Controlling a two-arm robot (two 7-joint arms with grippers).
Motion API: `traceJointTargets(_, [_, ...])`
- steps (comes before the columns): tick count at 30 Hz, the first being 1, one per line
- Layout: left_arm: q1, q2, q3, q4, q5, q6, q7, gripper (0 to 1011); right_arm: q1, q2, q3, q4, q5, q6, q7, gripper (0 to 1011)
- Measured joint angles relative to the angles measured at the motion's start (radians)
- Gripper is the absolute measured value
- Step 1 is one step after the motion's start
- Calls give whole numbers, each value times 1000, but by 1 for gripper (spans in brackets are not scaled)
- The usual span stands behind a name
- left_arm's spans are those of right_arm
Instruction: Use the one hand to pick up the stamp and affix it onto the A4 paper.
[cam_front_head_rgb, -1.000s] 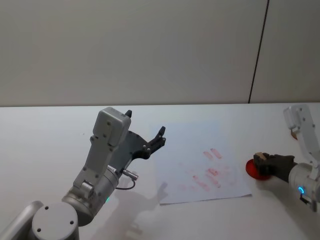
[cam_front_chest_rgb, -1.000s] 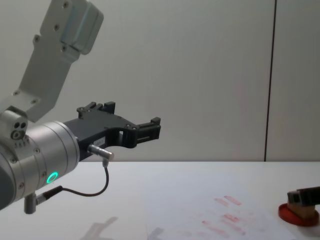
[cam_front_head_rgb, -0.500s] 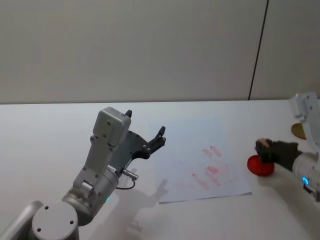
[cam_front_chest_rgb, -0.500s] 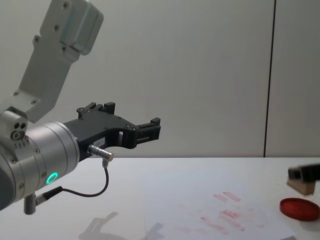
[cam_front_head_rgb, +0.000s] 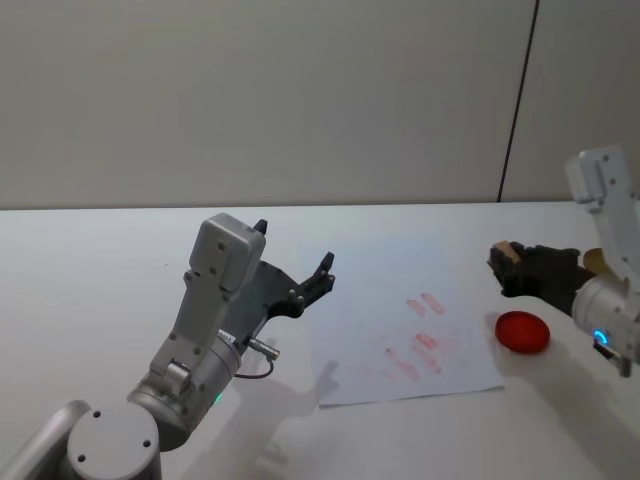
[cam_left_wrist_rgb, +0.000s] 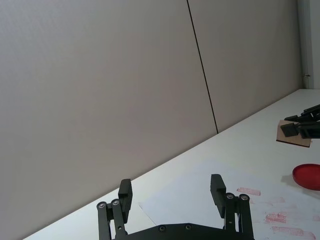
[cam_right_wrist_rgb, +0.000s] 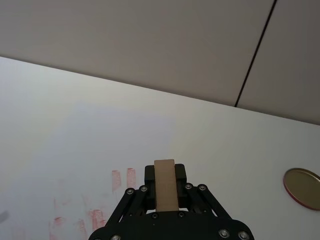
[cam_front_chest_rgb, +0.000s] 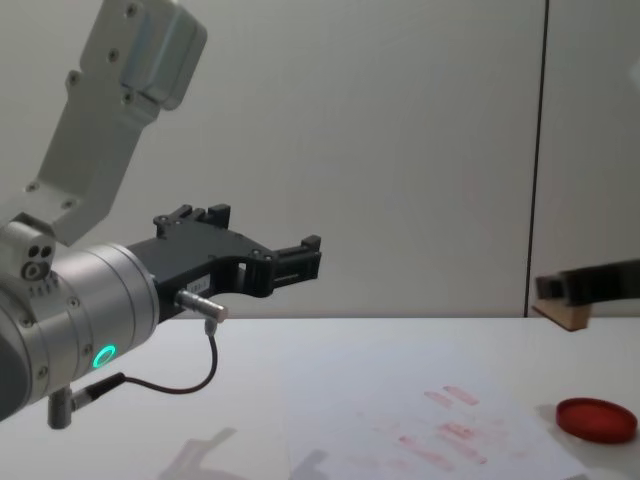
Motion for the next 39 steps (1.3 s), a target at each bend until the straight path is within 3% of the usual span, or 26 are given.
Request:
traceJointTargets(10, [0,0,0,0,0,0,0,993,35,-38,-42,59,-58,3,51,216])
traceJointTargets(22, [0,0,0,0,0,0,0,993,101,-90,-89,220,-143,3,95,216])
traceJointTargets(39, [0,0,0,0,0,0,0,993,150,-118,-107,333,-186,3,137,216])
